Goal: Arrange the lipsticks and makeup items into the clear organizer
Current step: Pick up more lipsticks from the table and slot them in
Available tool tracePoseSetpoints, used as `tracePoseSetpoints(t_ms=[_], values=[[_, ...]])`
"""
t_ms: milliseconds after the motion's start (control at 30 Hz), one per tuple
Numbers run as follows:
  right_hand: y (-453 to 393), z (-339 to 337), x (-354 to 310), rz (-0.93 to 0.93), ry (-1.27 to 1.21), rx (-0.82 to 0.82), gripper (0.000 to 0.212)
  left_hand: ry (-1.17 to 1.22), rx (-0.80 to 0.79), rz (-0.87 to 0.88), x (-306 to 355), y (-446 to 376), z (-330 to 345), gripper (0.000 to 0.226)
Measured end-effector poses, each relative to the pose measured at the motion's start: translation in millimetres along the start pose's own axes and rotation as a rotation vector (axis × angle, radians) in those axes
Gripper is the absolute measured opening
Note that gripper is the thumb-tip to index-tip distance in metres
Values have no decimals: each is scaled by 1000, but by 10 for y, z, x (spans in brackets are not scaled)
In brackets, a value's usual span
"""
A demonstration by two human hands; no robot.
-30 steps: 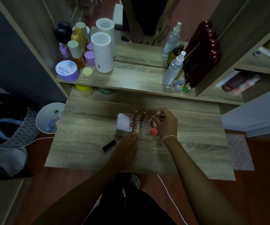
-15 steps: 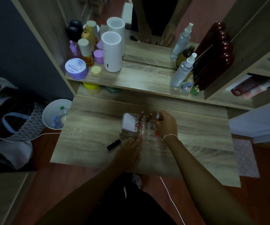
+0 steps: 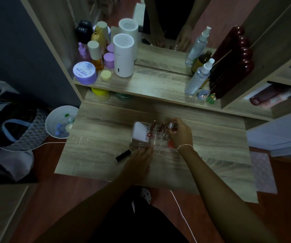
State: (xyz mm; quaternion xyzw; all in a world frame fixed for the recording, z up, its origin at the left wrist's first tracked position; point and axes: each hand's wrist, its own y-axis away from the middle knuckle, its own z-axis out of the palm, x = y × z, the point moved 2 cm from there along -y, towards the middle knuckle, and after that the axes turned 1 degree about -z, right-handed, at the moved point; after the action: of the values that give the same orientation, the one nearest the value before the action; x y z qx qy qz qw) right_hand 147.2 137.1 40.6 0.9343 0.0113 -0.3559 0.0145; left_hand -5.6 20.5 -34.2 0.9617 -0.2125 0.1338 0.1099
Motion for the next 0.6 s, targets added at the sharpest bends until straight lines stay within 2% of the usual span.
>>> tracePoseSetpoints(t_ms=[233, 367, 467, 533, 600], values=[[66, 14, 33, 30, -16, -31, 43, 12, 3, 22, -27, 22, -21, 65], [185, -34, -38, -22, 34, 91, 50, 81, 94, 43, -28, 84, -99, 61], [385, -43, -152, -46, -3, 211, 43, 153, 181, 45, -57, 226, -136, 56], [550, 28, -226, -104, -27, 176, 35, 209, 220, 5, -126, 355, -164, 59], [715, 192, -285, -160, -36, 64, 33, 225, 252, -53, -243, 507, -180, 55]])
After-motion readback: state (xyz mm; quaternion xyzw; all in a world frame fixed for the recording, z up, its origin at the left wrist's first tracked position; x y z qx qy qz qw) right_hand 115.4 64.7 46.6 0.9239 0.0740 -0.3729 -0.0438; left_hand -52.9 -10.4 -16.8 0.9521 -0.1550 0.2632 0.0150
